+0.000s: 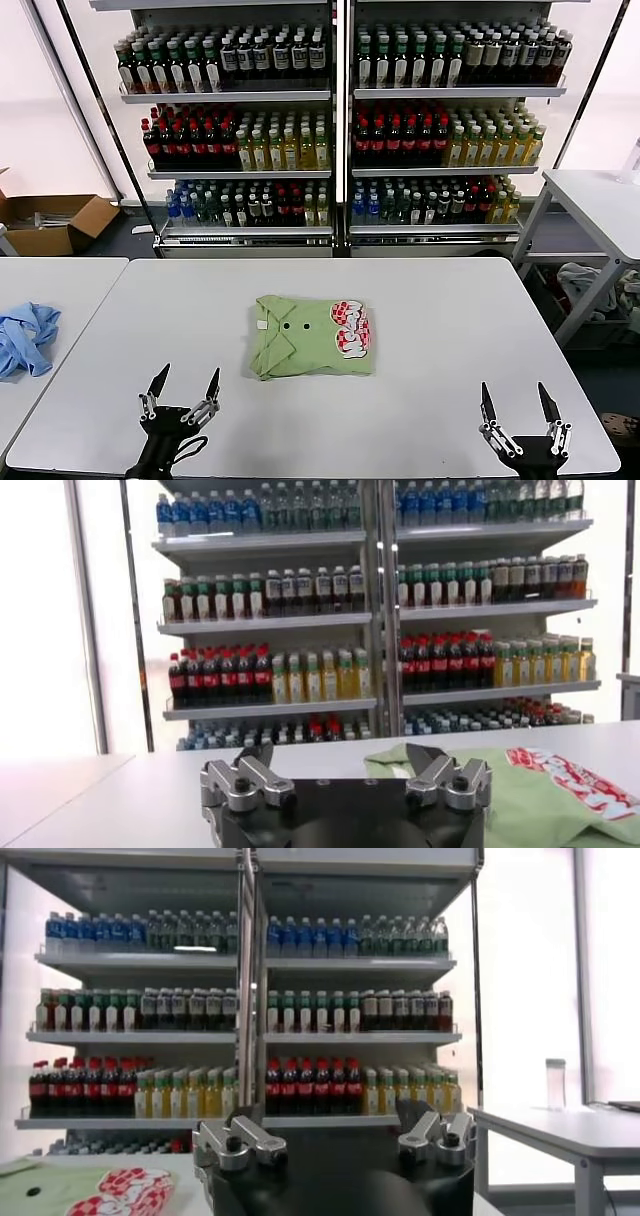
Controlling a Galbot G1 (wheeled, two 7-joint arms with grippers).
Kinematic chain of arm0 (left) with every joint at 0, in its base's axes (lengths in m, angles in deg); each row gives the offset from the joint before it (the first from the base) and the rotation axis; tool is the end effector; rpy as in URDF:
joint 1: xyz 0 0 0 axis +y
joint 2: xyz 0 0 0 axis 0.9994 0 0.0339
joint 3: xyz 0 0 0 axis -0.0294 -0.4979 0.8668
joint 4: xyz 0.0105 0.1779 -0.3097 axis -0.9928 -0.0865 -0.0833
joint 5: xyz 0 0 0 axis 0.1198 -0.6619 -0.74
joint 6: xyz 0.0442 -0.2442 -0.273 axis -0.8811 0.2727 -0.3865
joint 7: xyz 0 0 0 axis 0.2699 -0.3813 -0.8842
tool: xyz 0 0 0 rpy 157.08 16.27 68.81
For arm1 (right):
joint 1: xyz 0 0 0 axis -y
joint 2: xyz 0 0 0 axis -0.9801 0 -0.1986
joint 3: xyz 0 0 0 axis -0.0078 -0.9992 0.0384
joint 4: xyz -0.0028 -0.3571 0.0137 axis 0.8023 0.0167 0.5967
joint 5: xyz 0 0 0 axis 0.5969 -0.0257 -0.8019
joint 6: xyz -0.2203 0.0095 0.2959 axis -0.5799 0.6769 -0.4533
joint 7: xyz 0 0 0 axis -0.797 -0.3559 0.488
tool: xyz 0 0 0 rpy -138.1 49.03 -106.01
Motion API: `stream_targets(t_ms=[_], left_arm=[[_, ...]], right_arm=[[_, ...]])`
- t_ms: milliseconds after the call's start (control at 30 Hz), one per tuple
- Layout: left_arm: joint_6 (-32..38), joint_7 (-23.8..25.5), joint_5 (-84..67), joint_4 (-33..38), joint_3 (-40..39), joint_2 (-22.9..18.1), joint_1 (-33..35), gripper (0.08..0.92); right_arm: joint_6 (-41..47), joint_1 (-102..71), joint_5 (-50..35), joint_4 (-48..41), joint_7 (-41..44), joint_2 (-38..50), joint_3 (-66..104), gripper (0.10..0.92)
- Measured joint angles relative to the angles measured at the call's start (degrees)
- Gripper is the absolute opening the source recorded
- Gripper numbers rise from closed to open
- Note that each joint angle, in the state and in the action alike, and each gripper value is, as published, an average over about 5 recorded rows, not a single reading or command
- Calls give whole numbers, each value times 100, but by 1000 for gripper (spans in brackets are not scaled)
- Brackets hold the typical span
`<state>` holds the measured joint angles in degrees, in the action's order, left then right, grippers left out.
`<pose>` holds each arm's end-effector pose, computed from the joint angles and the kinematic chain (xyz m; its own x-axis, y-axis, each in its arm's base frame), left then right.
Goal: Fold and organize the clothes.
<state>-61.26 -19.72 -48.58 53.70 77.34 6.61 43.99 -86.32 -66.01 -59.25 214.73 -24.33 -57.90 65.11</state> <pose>0.1299 0.0564 -0.3022 -0.9950 0.0610 0.0792 0.0652 0.9966 0.0505 0.0784 -0.0826 -0.3139 -0.9933 0.0455 -0.1062 0.0506 0.9977 -0.0456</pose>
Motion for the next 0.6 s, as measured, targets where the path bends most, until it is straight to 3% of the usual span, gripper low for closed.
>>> stream_targets(t_ms=[600], left_arm=[[69,-17,58,0,-5,-21,53,823]], right_arm=[[-6,-10,56,-30,-8,18,-67,823]])
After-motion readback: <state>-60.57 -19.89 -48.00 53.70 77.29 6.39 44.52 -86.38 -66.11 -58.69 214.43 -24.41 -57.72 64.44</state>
